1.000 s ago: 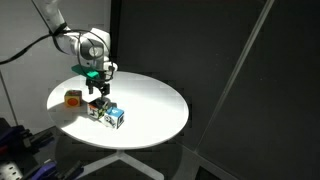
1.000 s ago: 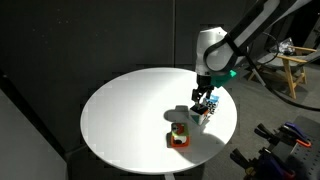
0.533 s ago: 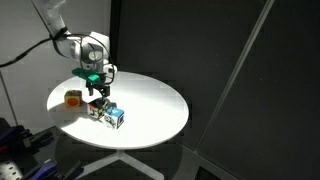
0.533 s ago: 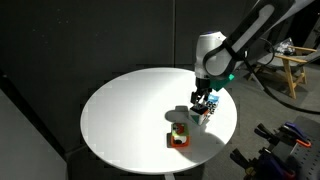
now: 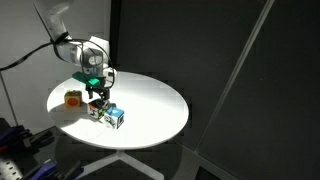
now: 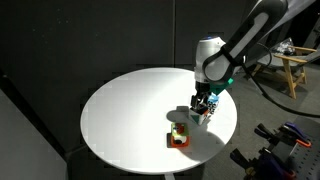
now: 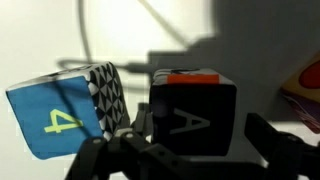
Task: Pick up the block with the letter A on it and put it on the table to the right of the block with the number four on it
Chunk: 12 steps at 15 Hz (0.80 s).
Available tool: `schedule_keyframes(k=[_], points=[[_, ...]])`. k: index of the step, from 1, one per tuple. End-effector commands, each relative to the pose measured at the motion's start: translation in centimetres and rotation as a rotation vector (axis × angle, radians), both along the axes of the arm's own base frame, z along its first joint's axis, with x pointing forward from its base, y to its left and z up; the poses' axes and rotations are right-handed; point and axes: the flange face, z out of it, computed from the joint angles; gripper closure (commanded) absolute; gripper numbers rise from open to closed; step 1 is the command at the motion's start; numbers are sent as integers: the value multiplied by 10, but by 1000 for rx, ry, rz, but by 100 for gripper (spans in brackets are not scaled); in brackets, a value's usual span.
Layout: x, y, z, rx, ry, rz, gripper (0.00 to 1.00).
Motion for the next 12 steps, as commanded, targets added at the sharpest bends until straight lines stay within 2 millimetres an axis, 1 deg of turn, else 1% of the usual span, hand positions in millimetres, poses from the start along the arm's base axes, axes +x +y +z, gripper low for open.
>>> schedule_keyframes(k=[1,12], points=[[6,-4,-4,7,-11,11,0],[8,-8,-14,4,-3,6,0]])
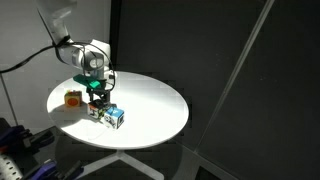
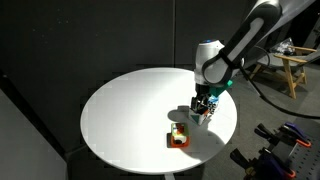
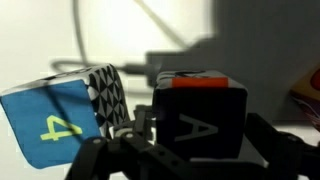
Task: Pick up the block with the letter A on it and put it on the table to the right of the block with the number four on it
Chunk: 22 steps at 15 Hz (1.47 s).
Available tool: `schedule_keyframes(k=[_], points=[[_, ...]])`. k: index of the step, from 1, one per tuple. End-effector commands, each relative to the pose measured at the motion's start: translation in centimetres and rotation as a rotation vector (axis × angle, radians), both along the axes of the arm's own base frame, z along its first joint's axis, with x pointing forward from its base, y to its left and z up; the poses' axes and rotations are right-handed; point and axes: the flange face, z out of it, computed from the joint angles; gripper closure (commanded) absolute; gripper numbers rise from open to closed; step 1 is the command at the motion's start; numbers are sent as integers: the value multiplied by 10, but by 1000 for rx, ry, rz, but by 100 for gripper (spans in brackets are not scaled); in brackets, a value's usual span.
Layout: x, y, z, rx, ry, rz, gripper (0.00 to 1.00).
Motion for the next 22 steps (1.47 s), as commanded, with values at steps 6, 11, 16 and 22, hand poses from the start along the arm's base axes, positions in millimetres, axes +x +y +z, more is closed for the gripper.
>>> schedule_keyframes(k=[6,11,16,22], points=[[6,-7,-7,0,1,6,0],[3,-6,-13,-5,19,0,27],[2,-4,0,-11,11,11,61],[0,3,12,-16,2,47,90]])
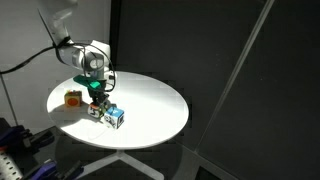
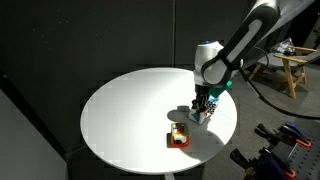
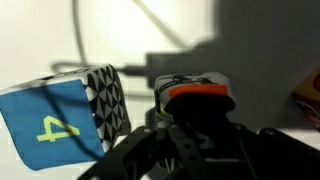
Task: Pick up the block with the letter A on it and put it on the table to the right of the block with the number four on it
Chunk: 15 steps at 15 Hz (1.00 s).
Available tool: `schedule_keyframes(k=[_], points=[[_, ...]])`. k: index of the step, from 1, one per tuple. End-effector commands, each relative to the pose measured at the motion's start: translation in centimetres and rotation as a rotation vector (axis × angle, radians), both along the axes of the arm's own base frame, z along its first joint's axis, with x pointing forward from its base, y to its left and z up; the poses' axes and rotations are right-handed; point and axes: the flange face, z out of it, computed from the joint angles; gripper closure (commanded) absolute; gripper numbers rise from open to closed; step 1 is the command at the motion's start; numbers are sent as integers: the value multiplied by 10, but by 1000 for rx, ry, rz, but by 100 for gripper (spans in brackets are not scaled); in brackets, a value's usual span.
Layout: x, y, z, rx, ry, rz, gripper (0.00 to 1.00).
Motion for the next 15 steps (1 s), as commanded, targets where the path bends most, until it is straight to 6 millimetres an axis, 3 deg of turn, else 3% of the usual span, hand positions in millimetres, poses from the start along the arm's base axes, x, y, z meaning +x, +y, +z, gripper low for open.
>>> schedule_keyframes(k=[1,9,15], points=[[-1,3,18,-12,-6,61,93],[-8,14,50,-25,-46,250,93],[-22,17,62,-51,-5,428,93]])
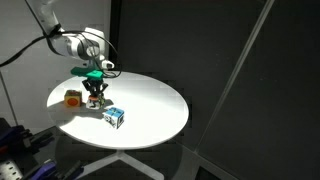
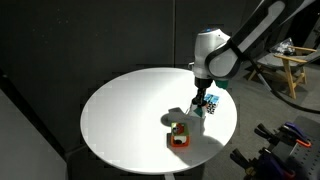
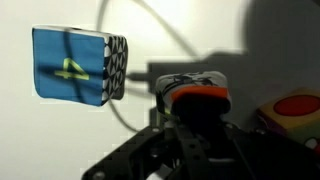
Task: Pick up the block with the letter A on it and put it on the table to the right of the block with the number four on it
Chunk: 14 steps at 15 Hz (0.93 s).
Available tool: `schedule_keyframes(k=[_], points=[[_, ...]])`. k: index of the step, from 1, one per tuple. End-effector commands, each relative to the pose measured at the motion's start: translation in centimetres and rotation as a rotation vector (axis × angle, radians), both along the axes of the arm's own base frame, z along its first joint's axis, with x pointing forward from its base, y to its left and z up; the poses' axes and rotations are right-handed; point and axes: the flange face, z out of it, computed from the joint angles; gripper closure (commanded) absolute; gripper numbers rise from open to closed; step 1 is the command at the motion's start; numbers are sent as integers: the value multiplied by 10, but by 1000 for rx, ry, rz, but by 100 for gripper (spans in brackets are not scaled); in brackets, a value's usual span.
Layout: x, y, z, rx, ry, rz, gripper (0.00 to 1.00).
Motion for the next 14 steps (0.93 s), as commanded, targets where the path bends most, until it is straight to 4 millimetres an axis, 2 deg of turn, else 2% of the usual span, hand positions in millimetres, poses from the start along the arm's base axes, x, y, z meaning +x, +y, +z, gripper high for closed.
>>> schedule_keyframes(k=[1,6,10,11,14], points=[[-15,-2,15,-38,23,133,93],[-27,-1,21,-64,43,300,93],[-27,-1,23,-58,42,323,94],[-23,3,13,-50,43,295,81],[-23,3,13,-49,43,297,81]])
